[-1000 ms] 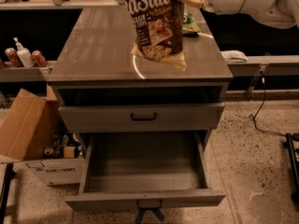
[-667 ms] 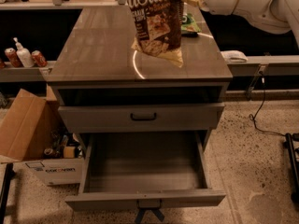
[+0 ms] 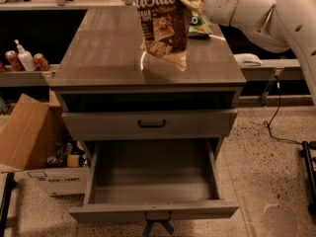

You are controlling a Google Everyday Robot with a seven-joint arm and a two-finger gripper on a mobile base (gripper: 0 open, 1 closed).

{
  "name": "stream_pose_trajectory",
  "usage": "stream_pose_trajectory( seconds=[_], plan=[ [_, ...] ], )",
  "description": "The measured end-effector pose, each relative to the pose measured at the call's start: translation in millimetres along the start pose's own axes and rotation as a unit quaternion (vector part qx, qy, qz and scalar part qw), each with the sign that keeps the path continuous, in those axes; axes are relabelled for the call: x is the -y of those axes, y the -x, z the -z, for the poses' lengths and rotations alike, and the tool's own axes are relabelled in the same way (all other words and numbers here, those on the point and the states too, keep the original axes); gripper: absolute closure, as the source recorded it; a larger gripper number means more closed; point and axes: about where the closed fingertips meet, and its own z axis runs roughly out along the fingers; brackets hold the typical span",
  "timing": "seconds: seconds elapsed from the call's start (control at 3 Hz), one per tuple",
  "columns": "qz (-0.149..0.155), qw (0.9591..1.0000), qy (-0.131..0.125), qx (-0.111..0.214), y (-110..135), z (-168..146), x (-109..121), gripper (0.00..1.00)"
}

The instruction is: Pick brown chip bag from middle drawer and place on counter

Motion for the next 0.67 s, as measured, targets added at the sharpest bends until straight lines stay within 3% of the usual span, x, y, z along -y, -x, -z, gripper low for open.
stream_pose_trajectory(
  seconds=[0.33,0.67],
  plan=[
    [-0.009,0.9987,-0.027,-0.042,-29,-11,-8,1.00],
    [-0.016,0.9972,-0.036,-0.064,-44,-16,-13,1.00]
  ],
)
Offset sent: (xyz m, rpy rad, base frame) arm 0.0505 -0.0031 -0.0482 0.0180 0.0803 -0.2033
